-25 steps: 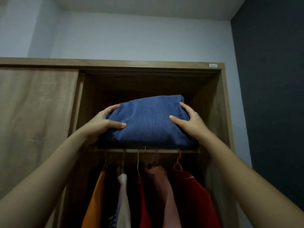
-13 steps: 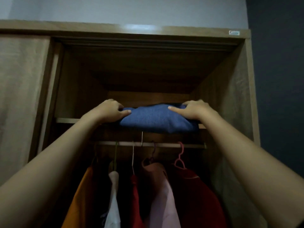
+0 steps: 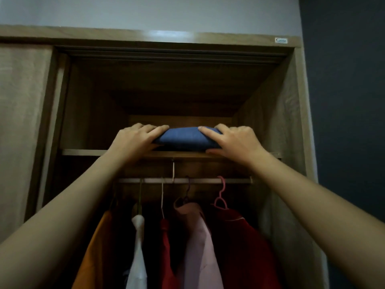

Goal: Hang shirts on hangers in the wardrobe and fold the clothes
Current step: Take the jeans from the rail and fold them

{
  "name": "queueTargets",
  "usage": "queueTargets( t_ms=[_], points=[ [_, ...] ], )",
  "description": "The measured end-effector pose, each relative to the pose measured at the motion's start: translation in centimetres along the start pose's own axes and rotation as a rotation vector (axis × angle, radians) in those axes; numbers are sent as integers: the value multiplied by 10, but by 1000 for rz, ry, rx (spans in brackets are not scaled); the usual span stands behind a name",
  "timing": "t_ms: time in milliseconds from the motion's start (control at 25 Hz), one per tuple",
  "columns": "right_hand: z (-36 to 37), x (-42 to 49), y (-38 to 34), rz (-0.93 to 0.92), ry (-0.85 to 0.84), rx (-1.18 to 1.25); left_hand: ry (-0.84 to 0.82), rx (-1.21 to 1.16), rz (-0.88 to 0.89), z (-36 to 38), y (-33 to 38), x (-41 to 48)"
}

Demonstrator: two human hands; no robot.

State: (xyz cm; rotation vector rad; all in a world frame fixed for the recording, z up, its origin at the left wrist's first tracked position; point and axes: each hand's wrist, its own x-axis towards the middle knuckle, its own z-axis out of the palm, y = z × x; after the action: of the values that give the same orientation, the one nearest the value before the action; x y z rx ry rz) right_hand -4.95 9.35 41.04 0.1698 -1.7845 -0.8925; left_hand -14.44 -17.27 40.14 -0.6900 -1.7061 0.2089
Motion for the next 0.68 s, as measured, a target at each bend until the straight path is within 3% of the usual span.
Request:
queueTargets(
  t_ms=[80, 200, 360, 520, 680],
  points=[
    [6, -2, 21, 68, -113, 20, -16, -7, -53, -1, 20, 28],
    [23, -24, 44, 176, -277, 40, -92, -40, 5, 6, 54, 62],
    [36, -43, 71, 206, -427, 166, -333, -298, 53, 18, 73, 82],
    [41, -47, 62, 338, -373, 255, -269, -333, 12, 32, 72, 73],
    [47, -44, 51, 445, -457, 334, -381, -416, -65, 35, 75, 74]
  ],
)
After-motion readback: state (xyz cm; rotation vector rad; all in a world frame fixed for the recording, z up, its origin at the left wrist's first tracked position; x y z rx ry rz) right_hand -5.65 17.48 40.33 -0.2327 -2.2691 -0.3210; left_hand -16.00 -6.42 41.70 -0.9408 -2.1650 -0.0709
